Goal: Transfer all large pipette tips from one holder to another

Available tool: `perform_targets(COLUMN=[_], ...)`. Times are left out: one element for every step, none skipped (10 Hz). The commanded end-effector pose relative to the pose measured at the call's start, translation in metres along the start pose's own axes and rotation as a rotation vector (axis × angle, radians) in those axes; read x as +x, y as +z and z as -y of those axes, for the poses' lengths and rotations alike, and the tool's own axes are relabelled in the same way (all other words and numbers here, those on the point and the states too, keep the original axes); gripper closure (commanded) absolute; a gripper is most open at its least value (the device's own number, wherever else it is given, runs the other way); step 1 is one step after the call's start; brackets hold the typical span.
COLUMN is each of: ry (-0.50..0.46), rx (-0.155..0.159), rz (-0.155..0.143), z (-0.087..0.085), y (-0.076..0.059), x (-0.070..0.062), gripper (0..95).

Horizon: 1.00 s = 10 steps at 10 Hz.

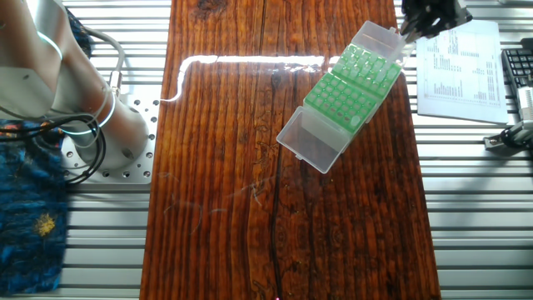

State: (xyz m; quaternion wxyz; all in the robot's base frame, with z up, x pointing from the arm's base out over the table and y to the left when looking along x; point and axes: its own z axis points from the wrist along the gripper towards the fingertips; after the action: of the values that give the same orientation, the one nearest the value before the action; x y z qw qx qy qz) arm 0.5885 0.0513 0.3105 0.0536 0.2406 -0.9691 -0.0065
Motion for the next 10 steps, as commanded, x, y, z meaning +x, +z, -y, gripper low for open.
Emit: perform_targets(ry=[-0.004, -0.005, -0.006, -0.007, -0.010, -0.014, -0.021, -0.029, -0.030, -0.029], rx=[0.000, 0.001, 0.000, 0.001, 0.004, 0.003, 0.004, 0.004, 0.005, 0.007], rz=[-0.006, -0.007, -0.007, -0.007, -0.002, 0.001, 0.002, 0.001, 0.001, 0.000], z=[0.004, 0.006, 0.006, 0.006, 0.006, 0.007, 0.008, 0.011, 0.013, 0.014], y=[-0.003, -0.004, -0.003, -0.001, 0.002, 0.003, 0.001, -0.003, -0.007, -0.007], x=[0.010, 0.016, 0.020, 0.023, 0.029, 0.032, 0.037, 0.046, 0.054, 0.058], gripper=[95.0, 95.0, 95.0, 95.0, 95.0, 95.0, 95.0, 95.0, 95.0, 95.0])
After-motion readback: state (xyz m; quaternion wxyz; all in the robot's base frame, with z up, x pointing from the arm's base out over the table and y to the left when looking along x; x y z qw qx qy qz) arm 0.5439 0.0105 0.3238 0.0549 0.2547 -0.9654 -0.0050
